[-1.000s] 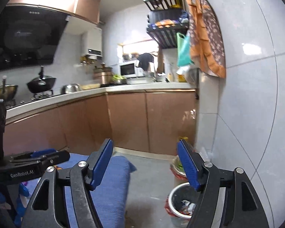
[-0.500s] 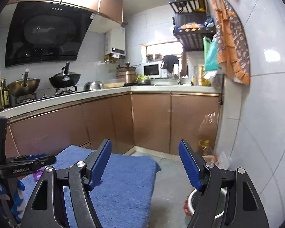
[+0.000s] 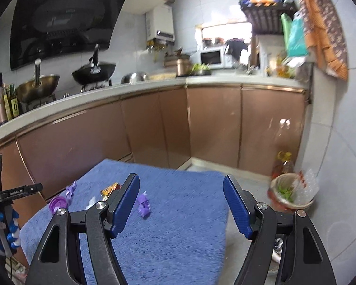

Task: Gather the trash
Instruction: 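Move both tools back over the table, then grasp the purple cup lid with the left tool while the right grasps a purple wrapper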

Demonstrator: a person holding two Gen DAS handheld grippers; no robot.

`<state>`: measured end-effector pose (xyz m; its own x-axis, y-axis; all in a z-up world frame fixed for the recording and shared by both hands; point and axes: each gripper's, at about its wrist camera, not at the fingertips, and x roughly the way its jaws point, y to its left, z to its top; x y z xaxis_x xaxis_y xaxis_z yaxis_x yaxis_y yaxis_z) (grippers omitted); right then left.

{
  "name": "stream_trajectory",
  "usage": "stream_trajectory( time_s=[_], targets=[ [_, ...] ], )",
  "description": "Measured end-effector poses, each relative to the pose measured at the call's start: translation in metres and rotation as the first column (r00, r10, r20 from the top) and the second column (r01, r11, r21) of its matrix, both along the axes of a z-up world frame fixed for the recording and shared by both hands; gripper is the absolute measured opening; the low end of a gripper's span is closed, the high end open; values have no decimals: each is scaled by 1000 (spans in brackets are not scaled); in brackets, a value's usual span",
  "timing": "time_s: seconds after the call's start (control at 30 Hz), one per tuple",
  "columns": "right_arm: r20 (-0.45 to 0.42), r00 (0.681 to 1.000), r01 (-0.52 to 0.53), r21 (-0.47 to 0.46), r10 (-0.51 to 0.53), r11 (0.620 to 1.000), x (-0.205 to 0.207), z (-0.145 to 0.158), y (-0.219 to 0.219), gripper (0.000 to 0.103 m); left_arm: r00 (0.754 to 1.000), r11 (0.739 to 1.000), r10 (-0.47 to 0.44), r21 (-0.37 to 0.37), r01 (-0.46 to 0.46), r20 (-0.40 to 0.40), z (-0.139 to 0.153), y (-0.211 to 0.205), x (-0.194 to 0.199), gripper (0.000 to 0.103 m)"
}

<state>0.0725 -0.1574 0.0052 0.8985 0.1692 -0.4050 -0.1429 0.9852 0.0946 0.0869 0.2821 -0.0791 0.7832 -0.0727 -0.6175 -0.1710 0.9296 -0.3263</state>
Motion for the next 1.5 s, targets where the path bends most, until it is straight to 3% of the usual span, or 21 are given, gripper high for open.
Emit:
stream_trajectory(
  time_s=[0.3, 0.57, 0.73, 0.9, 1.0, 1.1, 1.3, 1.5],
  targets=[
    [-169, 979, -110, 14, 111, 994, 75, -63, 51, 72, 977, 988, 145, -38, -152, -154, -67, 74, 32, 58],
    [-326, 926, -200, 6, 191, 980, 136, -131, 100, 72, 971, 989, 89, -97, -113, -223, -106, 84, 61, 57],
    [-388, 898, -225, -4, 206, 974, 168, -163, 122, 72, 970, 989, 83, -98, -107, -230, -114, 81, 67, 56],
    [-419, 885, -221, 10, 205, 975, 196, -183, 130, 67, 971, 992, 88, -73, -106, -221, -117, 82, 70, 41],
    [-430, 876, -235, 21, 221, 972, 206, -192, 135, 57, 973, 994, 88, -52, -101, -215, -117, 83, 69, 34],
    [-437, 868, -250, 25, 235, 968, 212, -198, 140, 51, 974, 994, 86, -41, -96, -212, -118, 81, 67, 19],
    [-438, 863, -265, 31, 252, 964, 217, -202, 145, 31, 972, 989, 123, -54, -136, -198, -118, 89, 62, 4],
    [-433, 860, -285, 32, 271, 958, 210, -199, 146, 29, 969, 985, 143, -70, -160, -200, -117, 90, 55, 4]
  ],
)
